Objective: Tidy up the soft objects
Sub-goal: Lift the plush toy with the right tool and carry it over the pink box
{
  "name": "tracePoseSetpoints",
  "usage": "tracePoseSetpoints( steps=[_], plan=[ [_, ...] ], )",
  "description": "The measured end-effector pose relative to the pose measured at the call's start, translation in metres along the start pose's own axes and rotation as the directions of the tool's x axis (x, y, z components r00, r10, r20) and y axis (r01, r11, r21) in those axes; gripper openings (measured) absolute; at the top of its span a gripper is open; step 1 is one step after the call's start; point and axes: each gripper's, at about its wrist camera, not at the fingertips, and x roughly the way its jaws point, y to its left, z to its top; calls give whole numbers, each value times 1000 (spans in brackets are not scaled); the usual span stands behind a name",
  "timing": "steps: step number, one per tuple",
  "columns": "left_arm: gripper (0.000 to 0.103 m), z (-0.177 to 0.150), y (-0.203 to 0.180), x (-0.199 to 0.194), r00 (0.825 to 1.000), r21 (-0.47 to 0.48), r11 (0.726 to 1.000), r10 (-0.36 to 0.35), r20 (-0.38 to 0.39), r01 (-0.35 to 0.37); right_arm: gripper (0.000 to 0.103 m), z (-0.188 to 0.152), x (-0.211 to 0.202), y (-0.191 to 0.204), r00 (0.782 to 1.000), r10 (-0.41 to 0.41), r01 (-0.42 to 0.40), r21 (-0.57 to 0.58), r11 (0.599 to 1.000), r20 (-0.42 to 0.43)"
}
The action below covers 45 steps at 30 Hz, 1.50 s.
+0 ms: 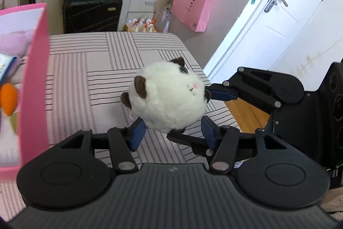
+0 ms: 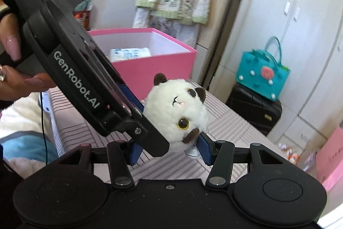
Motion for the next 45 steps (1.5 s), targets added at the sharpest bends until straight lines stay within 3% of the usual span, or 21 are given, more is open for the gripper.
tracePoseSetpoints(
  steps=[11, 18, 27, 36, 45],
  plan=[
    [55, -12, 19, -62, 993, -12, 999, 34, 116, -33, 62, 46, -2, 26, 990, 67, -51, -131, 990, 123],
    [55, -17, 48, -95, 977, -54, 997, 72, 200, -62, 62, 75, 21, 34, 973, 131, -96, -181, 979, 188],
    [55, -8, 96, -124, 957, -108, 985, 154, 245, -131, 62, 119, 67, 35, 948, 228, -189, -181, 965, 221],
    [56, 19, 158, -127, 950, -209, 959, 233, 210, -189, 62, 157, 136, 16, 928, 350, -350, -18, 937, 127],
    [56, 41, 224, -93, 962, -343, 920, 245, 119, -192, 52, 164, 204, 6, 917, 399, -397, 100, 912, 1]
  ],
)
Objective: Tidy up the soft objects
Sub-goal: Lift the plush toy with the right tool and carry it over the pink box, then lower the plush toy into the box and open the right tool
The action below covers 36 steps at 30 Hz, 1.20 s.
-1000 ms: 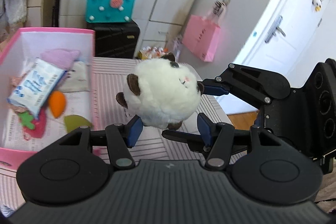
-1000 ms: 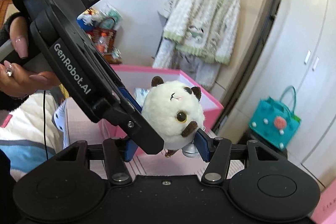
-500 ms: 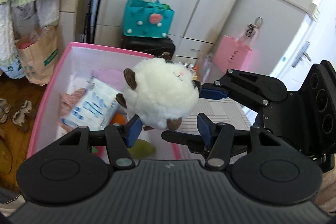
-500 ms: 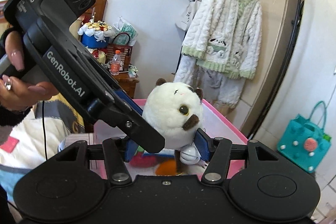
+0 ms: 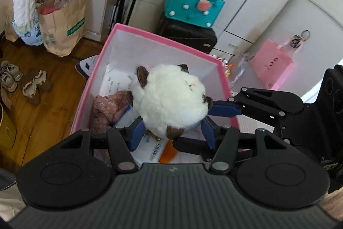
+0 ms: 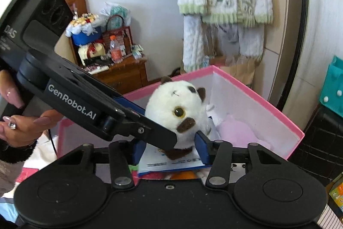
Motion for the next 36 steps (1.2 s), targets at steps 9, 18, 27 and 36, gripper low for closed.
tracePoseSetpoints(
  steps=[9, 18, 27, 36],
  plan=[
    [53, 3, 5, 24, 999, 18, 999, 49, -16, -48, 48, 5, 35, -9, 994, -50, 47, -33, 998, -95],
    [43, 7, 5, 41, 996, 28, 996, 85, -37, -83, 48, 1, 22, -6, 991, -105, 100, -62, 993, -86],
    [43, -8, -8, 4, 997, 84, 994, 73, 7, -74, 53, -8, -12, 9, 994, -102, 98, -85, 992, -40],
    [44, -4, -28, 10, 989, 123, 982, 138, 51, -143, 56, -8, -6, -10, 987, -156, 157, 9, 988, -39]
  ],
)
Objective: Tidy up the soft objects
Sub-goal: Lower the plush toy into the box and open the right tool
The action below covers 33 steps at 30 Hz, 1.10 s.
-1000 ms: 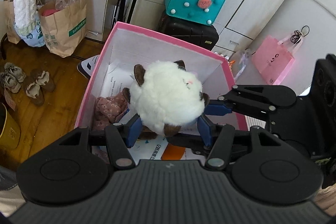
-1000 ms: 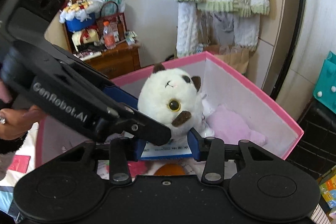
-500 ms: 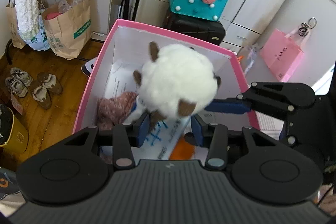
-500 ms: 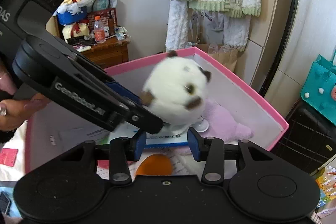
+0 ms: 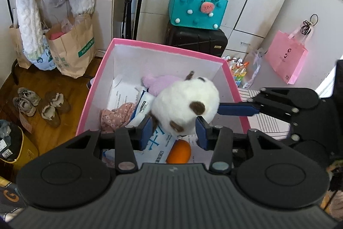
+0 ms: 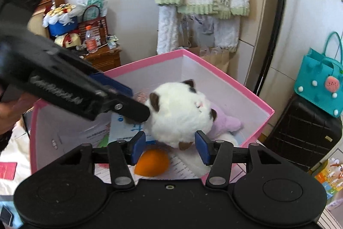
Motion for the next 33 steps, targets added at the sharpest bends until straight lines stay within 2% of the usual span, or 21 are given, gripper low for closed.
tracePoseSetpoints(
  steps=[4, 10, 14, 19, 22, 26, 30, 33],
  plan=[
    [44, 0, 0, -3, 1000, -8, 1000, -8, 18, 9, 56, 8, 16, -3, 1000, 19, -19, 9, 1000, -2],
    [44, 2, 5, -4, 999, -14, 999, 38, 40, -37, 53, 21, 35, 1, 998, 62, -62, 1, 998, 4],
    [44, 7, 15, 2, 998, -37, 998, 59, 24, -59, 52, 20, 40, 5, 997, 70, -70, 4, 998, -29],
    [43, 5, 21, 4, 997, -34, 996, 83, 6, -83, 54, 9, 13, 10, 998, 56, -56, -12, 998, -12],
    [44, -1, 21, -8, 997, -31, 997, 71, 15, -71, 55, 3, -10, 12, 999, 53, -53, 0, 999, 7],
    [44, -9, 10, -25, 997, 23, 997, 79, 24, -80, 57, -3, -37, 15, 999, 49, -49, 25, 998, 18],
    [50, -12, -8, -41, 996, 69, 994, 86, 11, -86, 60, -8, -65, 20, 999, 34, -36, 55, 998, 41],
    [56, -17, -24, -61, 996, 111, 990, 80, 30, -83, 64, -14, -88, 23, 998, 24, -29, 74, 997, 61]
  ],
)
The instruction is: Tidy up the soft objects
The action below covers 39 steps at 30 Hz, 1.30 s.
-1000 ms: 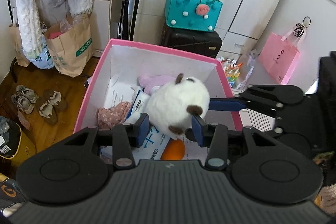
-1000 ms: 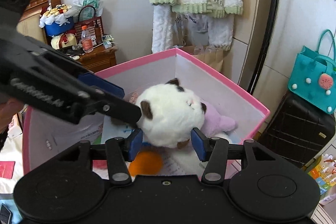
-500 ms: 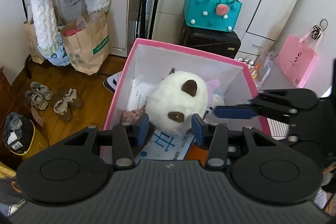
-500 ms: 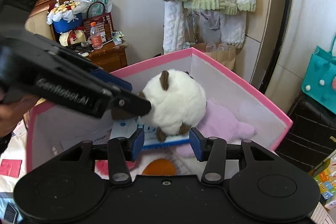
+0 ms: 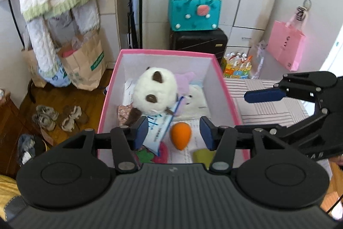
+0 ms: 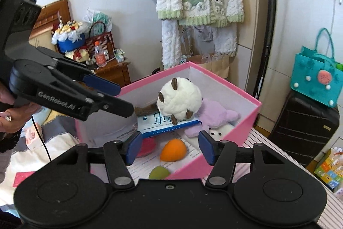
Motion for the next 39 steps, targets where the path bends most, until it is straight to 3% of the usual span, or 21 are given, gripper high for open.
tracePoseSetpoints(
  steps=[8, 18, 21, 23, 28, 30, 33, 39],
  plan=[
    [64, -15, -35, -40, 999, 72, 997, -36, 19, 35, 74, -19, -59, 7, 997, -58, 56, 32, 998, 59],
    [74, -35, -69, -75, 997, 141, 989, -52, 58, 43, 84, -47, -110, 19, 990, -122, 119, 41, 992, 70],
    [80, -42, -79, -85, 996, 153, 987, -58, 67, 47, 96, -54, -118, 25, 988, -144, 141, 48, 989, 55],
    [85, -45, -83, -90, 996, 158, 986, -66, 68, 55, 103, -57, -123, 30, 979, -201, 198, 57, 979, 39],
    [98, -54, -91, -102, 993, 162, 985, -75, 89, 59, 103, -63, -127, 44, 939, -340, 342, 31, 939, -52],
    [103, -59, -93, -106, 992, 162, 986, -67, 107, 49, 103, -70, -132, 47, 928, -368, 369, 15, 929, -52],
    [103, -64, -95, -109, 991, 152, 987, -61, 115, 44, 103, -81, -142, 45, 916, -399, 401, 79, 913, -44],
    [103, -71, -103, -110, 994, 123, 992, 13, 107, -26, 103, -97, -159, 42, 913, -407, 402, 212, 891, -19]
  ],
)
